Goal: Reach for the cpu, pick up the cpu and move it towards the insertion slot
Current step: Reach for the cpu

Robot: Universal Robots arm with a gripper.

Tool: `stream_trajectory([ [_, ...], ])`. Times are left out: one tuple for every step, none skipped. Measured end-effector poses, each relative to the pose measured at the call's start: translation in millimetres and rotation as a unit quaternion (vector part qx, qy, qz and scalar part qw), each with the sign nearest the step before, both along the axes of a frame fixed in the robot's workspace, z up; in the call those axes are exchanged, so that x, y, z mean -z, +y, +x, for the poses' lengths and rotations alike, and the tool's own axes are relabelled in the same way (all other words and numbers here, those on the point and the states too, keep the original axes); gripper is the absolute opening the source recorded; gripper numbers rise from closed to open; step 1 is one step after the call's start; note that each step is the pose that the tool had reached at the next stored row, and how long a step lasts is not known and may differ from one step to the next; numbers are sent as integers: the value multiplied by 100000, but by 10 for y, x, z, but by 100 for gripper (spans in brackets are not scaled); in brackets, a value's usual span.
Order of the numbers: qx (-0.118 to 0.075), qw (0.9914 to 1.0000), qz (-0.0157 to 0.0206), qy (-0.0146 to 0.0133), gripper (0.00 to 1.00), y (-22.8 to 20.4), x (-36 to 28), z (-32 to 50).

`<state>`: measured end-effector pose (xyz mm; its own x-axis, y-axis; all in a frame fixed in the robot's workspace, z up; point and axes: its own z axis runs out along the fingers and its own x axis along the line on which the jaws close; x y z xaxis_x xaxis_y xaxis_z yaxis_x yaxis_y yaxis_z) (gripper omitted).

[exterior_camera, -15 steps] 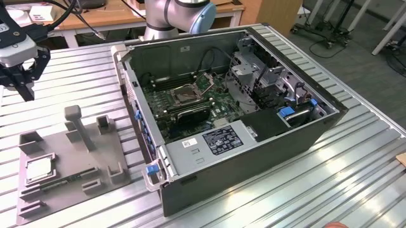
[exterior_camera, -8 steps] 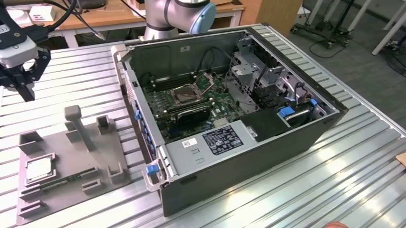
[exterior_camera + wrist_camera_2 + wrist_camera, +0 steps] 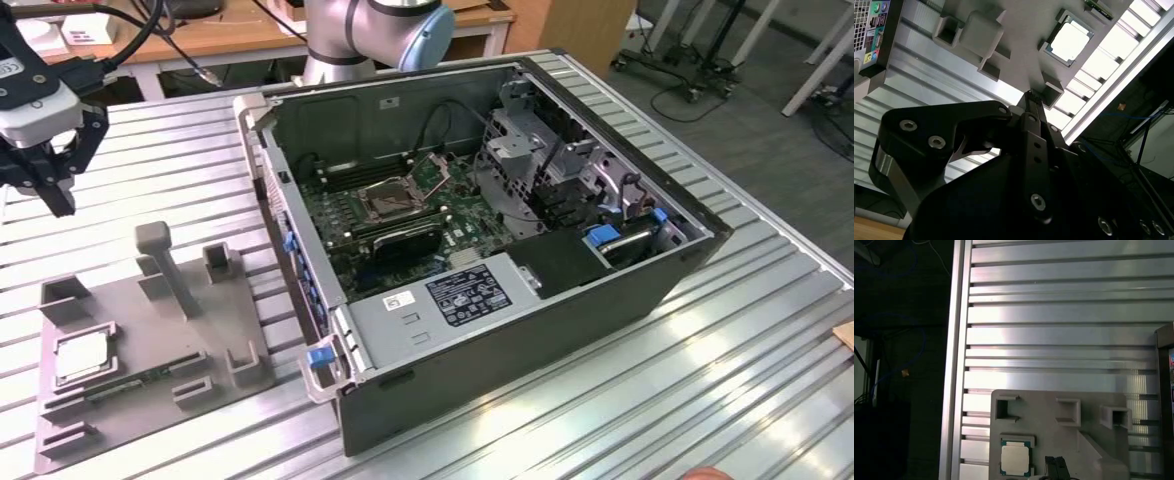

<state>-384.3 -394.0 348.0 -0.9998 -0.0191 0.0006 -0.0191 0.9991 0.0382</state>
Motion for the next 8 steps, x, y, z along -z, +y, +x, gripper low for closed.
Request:
stream_trajectory([
  [0, 100000, 0, -2, 10, 0, 0, 0],
  [0, 100000, 2, -4, 10, 0, 1, 0],
  [0, 100000, 4, -7, 10, 0, 3, 0],
  [0, 100000, 15, -26, 10, 0, 9, 0],
  [0, 100000, 12, -21, 10, 0, 15, 0],
  [-1, 100000, 6, -9, 10, 0, 23, 0],
  [0, 100000, 1, -4, 10, 0, 31, 0],
  [0, 100000, -3, 0, 10, 0, 35, 0],
])
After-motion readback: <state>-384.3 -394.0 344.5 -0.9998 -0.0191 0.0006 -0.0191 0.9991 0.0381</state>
